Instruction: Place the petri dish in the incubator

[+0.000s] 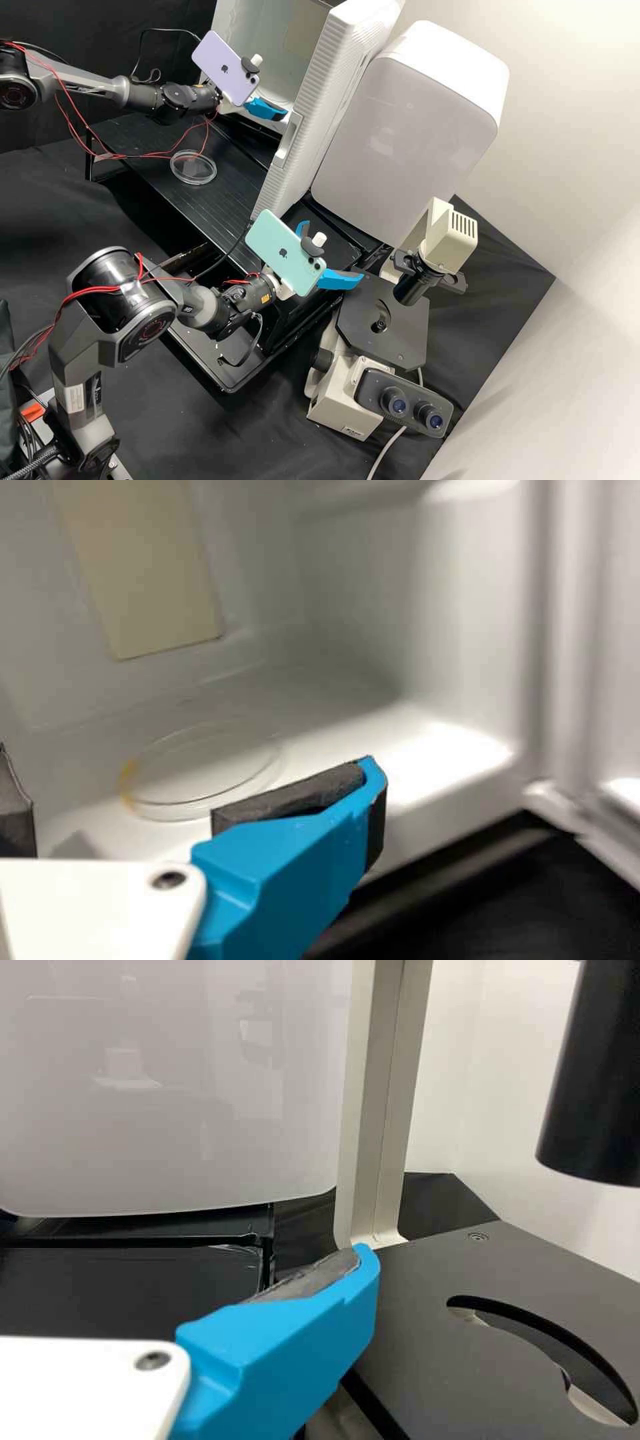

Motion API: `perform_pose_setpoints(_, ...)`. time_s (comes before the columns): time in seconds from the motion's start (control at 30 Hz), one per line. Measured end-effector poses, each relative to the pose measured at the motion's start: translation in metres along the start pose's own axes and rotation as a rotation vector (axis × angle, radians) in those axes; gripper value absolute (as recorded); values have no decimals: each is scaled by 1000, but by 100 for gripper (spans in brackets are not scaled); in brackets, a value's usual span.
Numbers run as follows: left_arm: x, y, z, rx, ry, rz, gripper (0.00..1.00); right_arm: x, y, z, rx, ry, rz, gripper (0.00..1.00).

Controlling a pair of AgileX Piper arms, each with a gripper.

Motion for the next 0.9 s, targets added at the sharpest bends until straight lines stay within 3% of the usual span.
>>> perform_pose_setpoints(0.33, -33, 3, 10, 28, -122, 30, 100, 0, 0, 0, 0, 0, 0, 100)
perform_pose_setpoints(0.57, -62, -16, 10, 38, -158, 3, 100, 0, 0, 0, 0, 0, 0, 100)
perform_pose_setpoints(0.63, -75, -17, 12, 53, -168, 20, 100, 0, 0, 0, 0, 0, 0, 100)
perform_pose_setpoints(0.77, -111, -14, 10, 79, -180, 118, 100, 0, 0, 0, 0, 0, 0, 100)
perform_pose_setpoints(0.9, -140, -15, 4, 33, -275, 203, 100, 0, 0, 0, 0, 0, 0, 100)
